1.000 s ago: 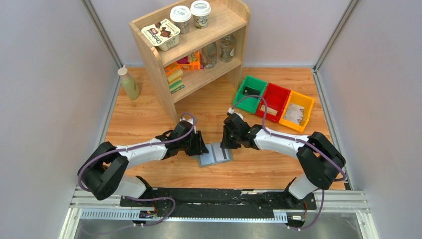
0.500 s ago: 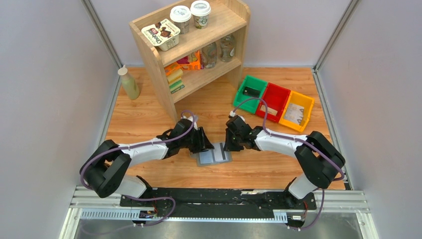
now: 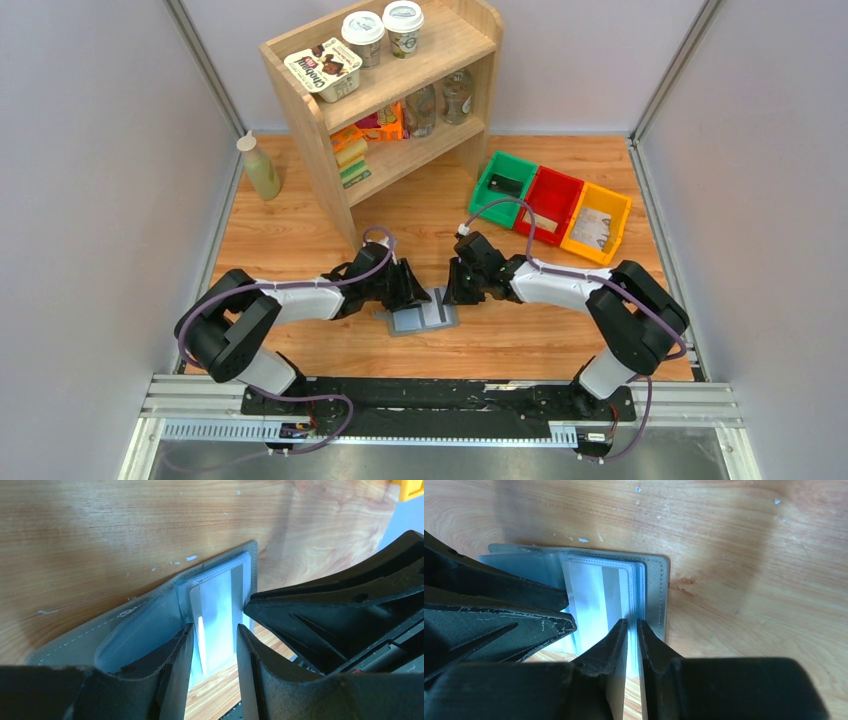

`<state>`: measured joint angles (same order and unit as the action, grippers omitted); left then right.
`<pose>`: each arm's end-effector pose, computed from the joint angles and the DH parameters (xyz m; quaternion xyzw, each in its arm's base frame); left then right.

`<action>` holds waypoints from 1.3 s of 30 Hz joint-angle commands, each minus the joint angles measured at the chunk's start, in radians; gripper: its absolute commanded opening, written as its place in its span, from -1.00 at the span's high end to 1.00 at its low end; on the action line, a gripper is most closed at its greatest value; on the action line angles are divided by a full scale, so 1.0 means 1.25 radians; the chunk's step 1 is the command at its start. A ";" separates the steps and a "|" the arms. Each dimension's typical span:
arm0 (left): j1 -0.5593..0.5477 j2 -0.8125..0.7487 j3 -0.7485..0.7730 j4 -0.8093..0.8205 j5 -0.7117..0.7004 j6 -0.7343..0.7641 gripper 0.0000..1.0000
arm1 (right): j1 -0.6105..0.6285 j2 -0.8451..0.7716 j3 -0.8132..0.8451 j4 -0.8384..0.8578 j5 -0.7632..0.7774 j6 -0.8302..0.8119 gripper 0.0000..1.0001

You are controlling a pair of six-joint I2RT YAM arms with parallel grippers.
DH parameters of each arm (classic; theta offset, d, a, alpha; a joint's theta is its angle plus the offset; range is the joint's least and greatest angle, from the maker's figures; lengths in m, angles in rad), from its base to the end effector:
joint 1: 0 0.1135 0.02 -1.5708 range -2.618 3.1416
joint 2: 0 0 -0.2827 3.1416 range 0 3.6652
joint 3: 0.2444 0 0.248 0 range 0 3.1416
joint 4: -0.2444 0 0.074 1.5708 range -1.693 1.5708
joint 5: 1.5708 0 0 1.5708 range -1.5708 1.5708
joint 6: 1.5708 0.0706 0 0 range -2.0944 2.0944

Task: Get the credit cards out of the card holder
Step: Remove the credit card from the card holder.

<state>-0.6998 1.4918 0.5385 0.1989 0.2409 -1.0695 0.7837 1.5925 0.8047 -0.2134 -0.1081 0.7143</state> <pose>0.2109 -0.1996 0.1362 -0.1206 0.9044 -0.3748 0.1643 0.2186 0.2286 0.1465 -0.0484 0.9572 0.2290 0.1702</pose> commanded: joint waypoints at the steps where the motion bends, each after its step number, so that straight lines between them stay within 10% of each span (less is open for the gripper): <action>1: 0.003 -0.017 -0.016 -0.017 -0.060 -0.034 0.08 | -0.001 0.017 -0.012 0.026 -0.017 -0.001 0.65; 30: 0.003 -0.028 -0.108 0.368 0.029 -0.143 0.61 | -0.039 0.055 -0.056 0.101 -0.084 0.041 0.66; 39: 0.003 0.036 -0.088 0.360 0.083 -0.104 0.48 | -0.039 0.064 -0.051 0.104 -0.084 0.026 0.66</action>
<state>-0.6716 1.5005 0.3996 0.5617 0.2047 -1.2049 0.7204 1.6188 0.7578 -0.0925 -0.2283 0.7624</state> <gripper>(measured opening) 0.237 0.174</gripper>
